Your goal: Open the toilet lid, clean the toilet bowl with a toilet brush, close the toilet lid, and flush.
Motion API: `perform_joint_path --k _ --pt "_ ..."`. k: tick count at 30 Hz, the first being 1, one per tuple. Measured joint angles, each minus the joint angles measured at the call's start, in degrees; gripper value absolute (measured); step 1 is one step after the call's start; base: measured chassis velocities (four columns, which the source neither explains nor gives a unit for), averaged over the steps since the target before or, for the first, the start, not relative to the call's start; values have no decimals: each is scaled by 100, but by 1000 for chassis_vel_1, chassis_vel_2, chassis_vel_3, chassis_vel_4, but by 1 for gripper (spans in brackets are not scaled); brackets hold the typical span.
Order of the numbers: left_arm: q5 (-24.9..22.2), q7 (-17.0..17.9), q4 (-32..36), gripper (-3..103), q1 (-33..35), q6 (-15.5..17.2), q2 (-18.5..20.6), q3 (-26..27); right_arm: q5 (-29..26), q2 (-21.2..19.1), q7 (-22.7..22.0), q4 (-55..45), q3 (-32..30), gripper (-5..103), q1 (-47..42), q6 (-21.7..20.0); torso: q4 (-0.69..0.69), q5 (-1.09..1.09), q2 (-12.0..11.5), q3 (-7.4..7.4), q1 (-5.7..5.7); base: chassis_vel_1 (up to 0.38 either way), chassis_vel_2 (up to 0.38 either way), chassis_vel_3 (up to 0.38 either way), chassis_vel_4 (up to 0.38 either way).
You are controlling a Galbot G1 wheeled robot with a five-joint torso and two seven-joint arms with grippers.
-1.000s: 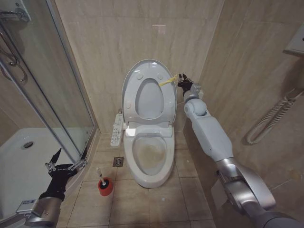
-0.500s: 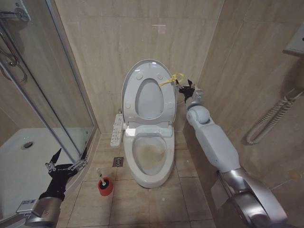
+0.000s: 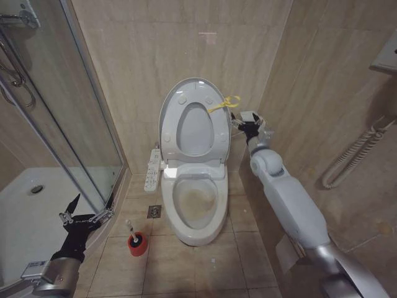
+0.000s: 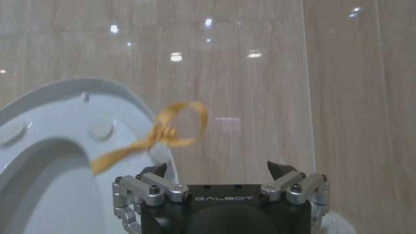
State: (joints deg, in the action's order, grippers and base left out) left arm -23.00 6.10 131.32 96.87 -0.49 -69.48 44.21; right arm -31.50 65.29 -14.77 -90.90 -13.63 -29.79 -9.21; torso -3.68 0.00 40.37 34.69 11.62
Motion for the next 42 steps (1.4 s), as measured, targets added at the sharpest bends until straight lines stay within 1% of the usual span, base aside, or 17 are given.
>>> perform_joint_path --k 5,6,11,12,16,17,21,22,25,26,28,29,32,37,41,42 --pt "0 1 0 100 0 0 0 0 111 -48 0 -602 -254 100 -776 -67 1 0 0 0 0 0 0 0 0" --pt "0 1 0 100 0 0 0 0 111 -48 0 -602 -254 100 -776 -67 1 0 0 0 0 0 0 0 0" --pt "0 0 0 100 0 0 0 0 193 4 -26 -1059 -529 100 -1719 -13 1 -1 0 0 0 0 0 0 0" --pt "0 0 0 100 0 0 0 0 193 4 -26 -1059 -529 100 -1719 -13 1 -1 0 0 0 0 0 0 0" --pt "0 0 0 100 0 0 0 0 290 149 -15 -1335 -812 100 -2469 166 0 0 0 0 0 0 0 0 0" --pt "0 0 0 100 0 0 0 0 290 149 -15 -1335 -812 100 -2469 166 0 0 0 0 0 0 0 0 0" --pt "0 0 0 100 0 0 0 0 440 320 181 -1558 -1110 100 -3052 343 2 -1 0 0 0 0 0 0 0" --pt "0 0 0 100 0 0 0 0 440 320 181 -1558 -1110 100 -3052 343 2 -1 0 0 0 0 0 0 0" --pt "0 0 0 100 0 0 0 0 732 475 321 -1714 -1349 100 -3494 565 1 0 0 0 0 0 0 0 0" --pt "0 0 0 100 0 0 0 0 732 475 321 -1714 -1349 100 -3494 565 1 0 0 0 0 0 0 0 0" --pt "0 0 0 100 0 0 0 0 795 557 383 -1858 -1481 100 -3766 648 1 -1 0 0 0 0 0 0 0" --pt "0 0 0 100 0 0 0 0 795 557 383 -1858 -1481 100 -3766 648 1 -1 0 0 0 0 0 0 0" --pt "0 0 0 100 0 0 0 -1 900 670 508 -2112 -1669 100 -4250 741 -1 -1 0 0 0 0 0 0 0" --pt "0 0 0 100 0 0 0 -1 970 806 499 -2313 -1778 100 -4548 750 1 -1 0 0 0 0 0 0 0" --pt "0 0 0 100 0 0 0 0 1129 1081 487 -2529 -1841 100 -4876 781 1 -1 0 0 0 0 0 0 0" --pt "0 0 0 100 0 0 0 0 1129 1081 487 -2529 -1841 100 -4876 781 1 -1 0 0 0 0 0 0 0"
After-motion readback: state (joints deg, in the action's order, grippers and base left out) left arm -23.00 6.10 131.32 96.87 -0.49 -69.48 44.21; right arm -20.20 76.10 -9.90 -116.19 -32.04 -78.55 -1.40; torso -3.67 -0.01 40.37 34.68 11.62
